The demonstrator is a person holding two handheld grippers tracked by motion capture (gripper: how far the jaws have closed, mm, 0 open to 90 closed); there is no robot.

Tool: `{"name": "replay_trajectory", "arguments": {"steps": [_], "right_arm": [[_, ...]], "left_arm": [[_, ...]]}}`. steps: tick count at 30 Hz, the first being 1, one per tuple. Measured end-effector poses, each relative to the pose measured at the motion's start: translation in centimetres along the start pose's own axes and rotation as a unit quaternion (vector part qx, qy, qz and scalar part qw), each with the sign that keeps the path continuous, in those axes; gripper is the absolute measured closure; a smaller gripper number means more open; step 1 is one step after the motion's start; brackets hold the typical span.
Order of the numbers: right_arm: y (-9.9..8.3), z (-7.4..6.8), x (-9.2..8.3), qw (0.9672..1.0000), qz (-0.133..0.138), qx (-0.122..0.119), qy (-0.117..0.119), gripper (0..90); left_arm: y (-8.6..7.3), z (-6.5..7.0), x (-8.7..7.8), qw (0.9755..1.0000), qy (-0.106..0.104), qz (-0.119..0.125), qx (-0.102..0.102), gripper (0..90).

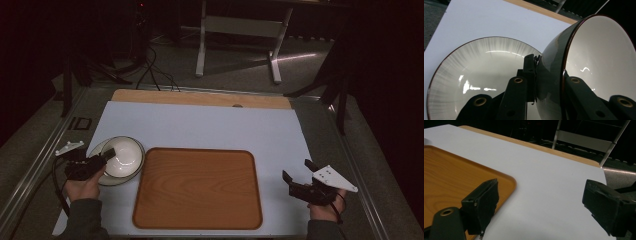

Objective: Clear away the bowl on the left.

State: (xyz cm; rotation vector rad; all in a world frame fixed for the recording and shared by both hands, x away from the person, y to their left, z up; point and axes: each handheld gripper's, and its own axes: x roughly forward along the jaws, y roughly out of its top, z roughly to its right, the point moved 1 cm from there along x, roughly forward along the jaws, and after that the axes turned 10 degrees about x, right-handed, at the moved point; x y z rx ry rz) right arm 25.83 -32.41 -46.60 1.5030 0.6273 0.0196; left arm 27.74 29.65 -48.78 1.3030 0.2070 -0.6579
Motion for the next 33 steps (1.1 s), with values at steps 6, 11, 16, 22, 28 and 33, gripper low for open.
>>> {"name": "replay_trajectory", "arguments": {"steps": [6, 11, 16, 22, 28, 33], "right_arm": [[0.0, 0.0, 0.0, 1.0000, 0.000, 0.000, 0.000, 13.2], [0.0, 0.0, 0.0, 1.0000, 0.000, 0.000, 0.000, 13.1], [0.0, 0.0, 0.0, 1.0000, -0.001, -0.001, 0.000, 13.1], [0.0, 0.0, 0.0, 1.0000, -0.003, -0.002, 0.000, 13.1], [0.0, 0.0, 0.1, 1.0000, -0.004, -0.002, 0.000, 13.1], [0.0, 0.0, 0.1, 1.0000, -0.004, -0.003, 0.000, 13.1]], "left_arm": [[0.1, 0.5, 0.1, 1.0000, -0.004, 0.000, 0.004, 80.2], [0.1, 0.8, 0.2, 0.9999, -0.008, 0.001, 0.006, 80.2], [0.1, 1.0, 0.2, 0.9999, -0.011, -0.001, 0.008, 80.2], [0.2, 1.3, 0.3, 0.9999, -0.013, -0.001, 0.010, 80.2], [0.2, 1.7, 0.4, 0.9998, -0.015, -0.003, 0.015, 80.2], [0.3, 2.1, 0.5, 0.9996, -0.018, -0.003, 0.020, 80.2]]}}
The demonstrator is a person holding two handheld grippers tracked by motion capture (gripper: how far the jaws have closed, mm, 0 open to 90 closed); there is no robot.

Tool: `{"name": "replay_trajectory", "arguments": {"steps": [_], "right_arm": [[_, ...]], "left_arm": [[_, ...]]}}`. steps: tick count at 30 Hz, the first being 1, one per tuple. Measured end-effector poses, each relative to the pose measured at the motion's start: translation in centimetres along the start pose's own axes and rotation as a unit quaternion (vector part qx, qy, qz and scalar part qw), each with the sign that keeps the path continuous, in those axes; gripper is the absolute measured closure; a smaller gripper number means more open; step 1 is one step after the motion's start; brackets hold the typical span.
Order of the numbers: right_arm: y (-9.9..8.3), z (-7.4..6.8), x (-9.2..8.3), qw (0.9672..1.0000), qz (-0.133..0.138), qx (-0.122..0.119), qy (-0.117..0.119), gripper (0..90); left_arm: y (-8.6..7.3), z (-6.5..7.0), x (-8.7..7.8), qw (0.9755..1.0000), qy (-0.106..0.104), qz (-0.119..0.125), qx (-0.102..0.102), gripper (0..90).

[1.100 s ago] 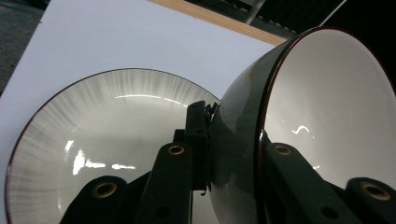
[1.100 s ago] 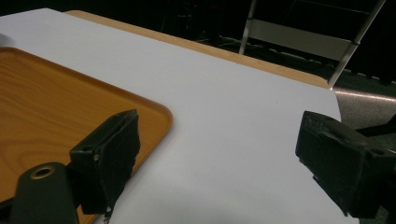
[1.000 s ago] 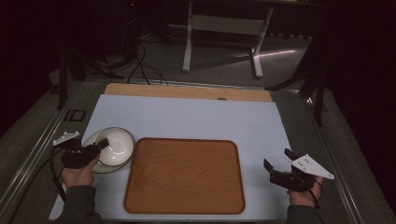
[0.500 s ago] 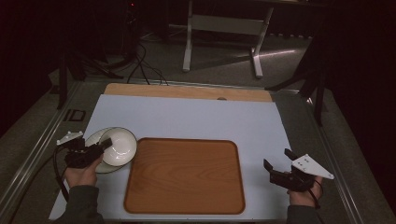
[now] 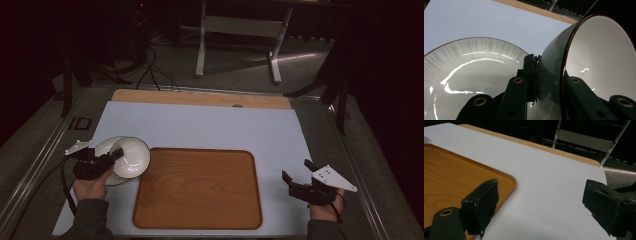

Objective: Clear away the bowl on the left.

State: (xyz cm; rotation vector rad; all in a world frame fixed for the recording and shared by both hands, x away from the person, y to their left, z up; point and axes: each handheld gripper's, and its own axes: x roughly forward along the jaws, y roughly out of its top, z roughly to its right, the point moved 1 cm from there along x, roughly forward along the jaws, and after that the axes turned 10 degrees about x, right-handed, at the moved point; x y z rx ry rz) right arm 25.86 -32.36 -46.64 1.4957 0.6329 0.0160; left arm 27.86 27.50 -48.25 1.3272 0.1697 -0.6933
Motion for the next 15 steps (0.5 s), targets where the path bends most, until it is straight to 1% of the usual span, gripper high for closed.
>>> {"name": "replay_trajectory", "arguments": {"steps": [8, 15], "right_arm": [[0.0, 0.0, 0.0, 1.0000, -0.001, 0.000, 0.000, 13.1], [0.0, 0.0, 0.0, 1.0000, -0.001, 0.000, 0.001, 13.1]], "left_arm": [[0.1, 0.7, 0.3, 1.0000, -0.006, -0.003, 0.007, 80.2], [0.2, 1.5, 0.7, 0.9997, -0.013, -0.008, 0.018, 80.2]]}}
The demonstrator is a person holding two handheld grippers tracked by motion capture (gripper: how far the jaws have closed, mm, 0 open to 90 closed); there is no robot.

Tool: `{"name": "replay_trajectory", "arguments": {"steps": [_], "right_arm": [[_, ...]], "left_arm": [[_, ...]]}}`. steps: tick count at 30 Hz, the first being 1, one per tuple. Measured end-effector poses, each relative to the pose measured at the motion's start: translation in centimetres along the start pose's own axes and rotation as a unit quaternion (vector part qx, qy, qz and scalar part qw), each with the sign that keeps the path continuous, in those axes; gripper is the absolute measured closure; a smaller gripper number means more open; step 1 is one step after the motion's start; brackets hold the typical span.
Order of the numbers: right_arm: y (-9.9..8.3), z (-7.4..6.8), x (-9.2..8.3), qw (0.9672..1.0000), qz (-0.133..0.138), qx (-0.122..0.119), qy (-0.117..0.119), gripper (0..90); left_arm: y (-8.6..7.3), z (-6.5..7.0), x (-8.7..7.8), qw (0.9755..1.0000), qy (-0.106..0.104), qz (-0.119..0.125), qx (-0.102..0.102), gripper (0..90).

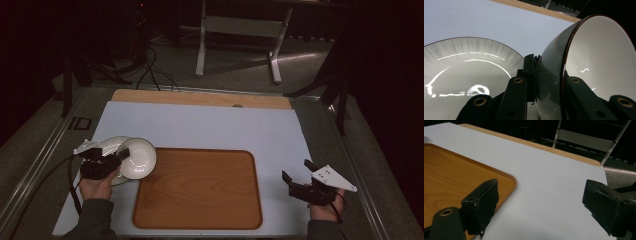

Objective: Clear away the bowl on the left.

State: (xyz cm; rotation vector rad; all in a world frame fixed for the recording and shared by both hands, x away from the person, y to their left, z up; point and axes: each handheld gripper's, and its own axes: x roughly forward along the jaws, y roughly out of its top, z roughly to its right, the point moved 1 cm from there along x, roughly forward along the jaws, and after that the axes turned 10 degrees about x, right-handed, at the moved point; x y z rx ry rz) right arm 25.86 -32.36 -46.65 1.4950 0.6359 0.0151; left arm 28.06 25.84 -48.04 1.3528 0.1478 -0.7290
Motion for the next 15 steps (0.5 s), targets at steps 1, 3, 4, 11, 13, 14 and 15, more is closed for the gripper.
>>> {"name": "replay_trajectory", "arguments": {"steps": [1, 3, 4, 11, 13, 14, 15], "right_arm": [[0.00, 0.00, -0.01, 1.0000, 0.000, 0.000, 0.000, 13.1], [0.00, 0.00, 0.00, 1.0000, 0.000, 0.000, 0.000, 13.1], [-0.01, 0.02, 0.01, 1.0000, 0.000, 0.000, 0.000, 13.1], [0.00, 0.01, -0.01, 1.0000, 0.000, 0.000, 0.000, 13.1], [0.00, 0.02, -0.02, 1.0000, 0.001, 0.000, 0.000, 13.1], [0.00, 0.03, -0.02, 1.0000, 0.001, 0.000, 0.000, 13.1], [0.00, 0.04, -0.03, 1.0000, 0.001, 0.000, 0.000, 13.1]], "left_arm": [[0.01, 0.10, 0.04, 1.0000, -0.001, 0.000, 0.002, 80.2], [0.03, 0.32, 0.12, 1.0000, -0.002, 0.000, 0.003, 80.2], [0.05, 0.39, 0.14, 1.0000, -0.003, 0.001, 0.003, 80.2], [0.14, 0.88, 0.26, 0.9999, -0.011, 0.003, 0.005, 80.2], [0.16, 0.97, 0.31, 0.9999, -0.013, 0.004, 0.004, 80.2], [0.16, 1.00, 0.34, 0.9999, -0.014, 0.004, 0.005, 80.2], [0.17, 1.04, 0.35, 0.9999, -0.014, 0.003, 0.005, 80.2]]}}
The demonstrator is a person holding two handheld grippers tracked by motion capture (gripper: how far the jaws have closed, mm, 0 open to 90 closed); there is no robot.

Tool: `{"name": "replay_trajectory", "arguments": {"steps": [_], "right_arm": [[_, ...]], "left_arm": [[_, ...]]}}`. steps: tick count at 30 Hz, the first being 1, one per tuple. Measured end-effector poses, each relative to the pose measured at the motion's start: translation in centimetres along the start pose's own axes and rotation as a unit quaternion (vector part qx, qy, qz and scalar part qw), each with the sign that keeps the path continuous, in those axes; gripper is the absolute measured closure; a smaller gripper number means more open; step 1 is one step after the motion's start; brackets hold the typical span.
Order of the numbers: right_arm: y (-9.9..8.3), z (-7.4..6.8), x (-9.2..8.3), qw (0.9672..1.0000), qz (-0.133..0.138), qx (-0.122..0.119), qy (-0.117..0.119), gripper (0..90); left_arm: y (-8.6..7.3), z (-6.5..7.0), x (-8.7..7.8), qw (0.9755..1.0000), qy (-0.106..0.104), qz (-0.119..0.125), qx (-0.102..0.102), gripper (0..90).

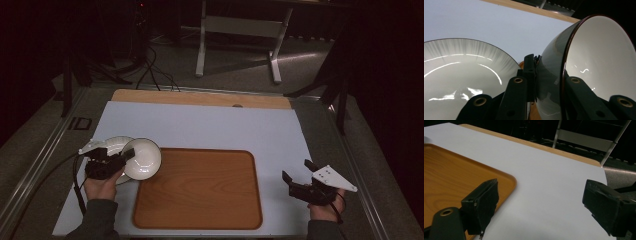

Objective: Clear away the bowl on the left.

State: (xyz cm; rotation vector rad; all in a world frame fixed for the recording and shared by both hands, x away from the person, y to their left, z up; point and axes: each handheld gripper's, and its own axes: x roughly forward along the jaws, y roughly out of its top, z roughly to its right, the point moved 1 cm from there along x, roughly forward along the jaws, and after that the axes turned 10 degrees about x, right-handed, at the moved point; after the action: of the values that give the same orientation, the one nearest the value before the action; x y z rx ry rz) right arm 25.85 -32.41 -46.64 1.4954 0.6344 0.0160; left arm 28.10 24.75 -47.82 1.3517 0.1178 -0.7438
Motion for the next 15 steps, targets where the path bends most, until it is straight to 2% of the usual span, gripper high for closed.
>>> {"name": "replay_trajectory", "arguments": {"steps": [15], "right_arm": [[0.03, 0.01, -0.11, 1.0000, 0.003, 0.001, 0.001, 13.1]], "left_arm": [[0.11, 0.64, 0.13, 0.9999, -0.009, -0.003, 0.003, 80.2]]}}
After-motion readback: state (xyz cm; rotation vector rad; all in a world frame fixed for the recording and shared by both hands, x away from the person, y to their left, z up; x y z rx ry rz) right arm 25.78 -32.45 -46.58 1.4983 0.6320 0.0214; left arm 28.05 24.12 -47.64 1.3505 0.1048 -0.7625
